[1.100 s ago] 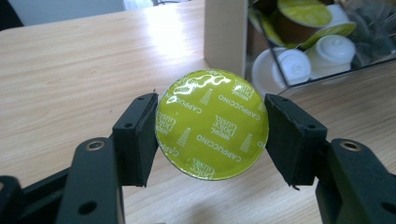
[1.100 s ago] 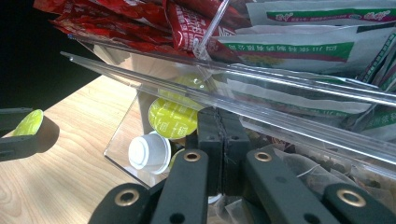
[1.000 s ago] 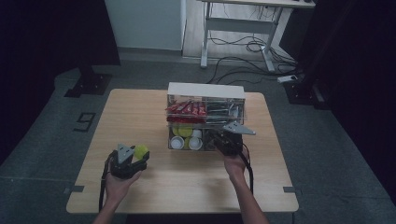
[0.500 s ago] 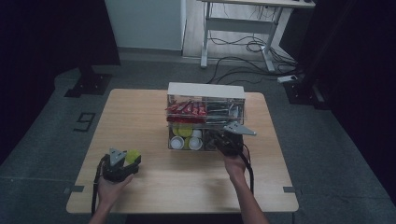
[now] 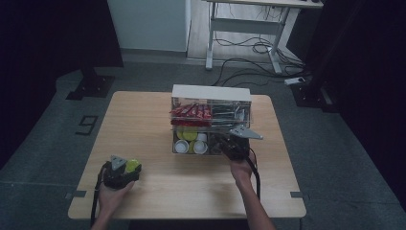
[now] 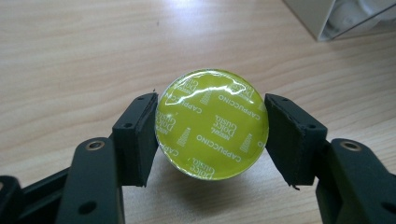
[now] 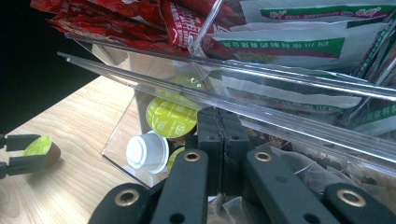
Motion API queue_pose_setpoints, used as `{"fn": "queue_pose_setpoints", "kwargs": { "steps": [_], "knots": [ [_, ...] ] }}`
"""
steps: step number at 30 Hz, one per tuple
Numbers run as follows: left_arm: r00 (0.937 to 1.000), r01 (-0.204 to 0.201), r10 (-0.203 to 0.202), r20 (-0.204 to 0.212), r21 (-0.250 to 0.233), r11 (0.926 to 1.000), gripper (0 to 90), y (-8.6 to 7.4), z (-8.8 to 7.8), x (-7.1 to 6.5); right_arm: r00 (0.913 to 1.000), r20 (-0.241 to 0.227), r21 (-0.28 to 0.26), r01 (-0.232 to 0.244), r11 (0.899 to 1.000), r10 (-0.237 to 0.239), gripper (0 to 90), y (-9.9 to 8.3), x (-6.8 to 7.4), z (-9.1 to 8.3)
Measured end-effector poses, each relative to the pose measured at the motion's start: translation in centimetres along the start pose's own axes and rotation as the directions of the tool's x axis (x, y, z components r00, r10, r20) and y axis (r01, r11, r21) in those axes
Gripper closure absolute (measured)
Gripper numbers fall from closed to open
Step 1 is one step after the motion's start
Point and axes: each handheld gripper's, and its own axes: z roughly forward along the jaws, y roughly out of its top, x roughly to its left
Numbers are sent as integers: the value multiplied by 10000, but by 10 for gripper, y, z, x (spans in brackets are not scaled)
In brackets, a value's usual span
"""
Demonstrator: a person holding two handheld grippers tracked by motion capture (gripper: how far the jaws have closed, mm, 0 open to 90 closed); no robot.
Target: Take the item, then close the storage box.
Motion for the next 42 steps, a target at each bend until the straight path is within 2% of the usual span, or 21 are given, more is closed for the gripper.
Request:
{"fn": "queue_pose_setpoints", "kwargs": {
  "steps": [2,12,18,22,28,35,42],
  "knots": [
    [10000,-58,58,-5,143,9999,381,-2,2,0,10000,8,12,-2,10000,2,882,0,0,0],
    [10000,-48,47,56,252,9997,361,0,3,-1,10000,13,13,23,10000,-23,882,0,0,1],
    [9998,-127,129,164,-93,9999,274,7,-4,-3,10000,-5,24,54,10000,-54,881,0,1,0],
    [9996,-196,204,175,-437,9989,255,11,-13,-7,10000,-28,5,48,10000,-48,881,0,1,0],
    [9988,25,12,492,-755,9971,250,18,-22,-11,10000,-58,-19,24,10000,-24,881,-1,1,-1],
    [9971,-118,174,742,-753,9971,249,19,-24,-21,10000,-83,-13,-2,10000,2,881,-3,1,-3],
    [9959,-12,83,905,-778,9970,247,18,-29,-22,10000,-46,-22,-45,10000,45,881,-7,-1,-7]
  ]
}}
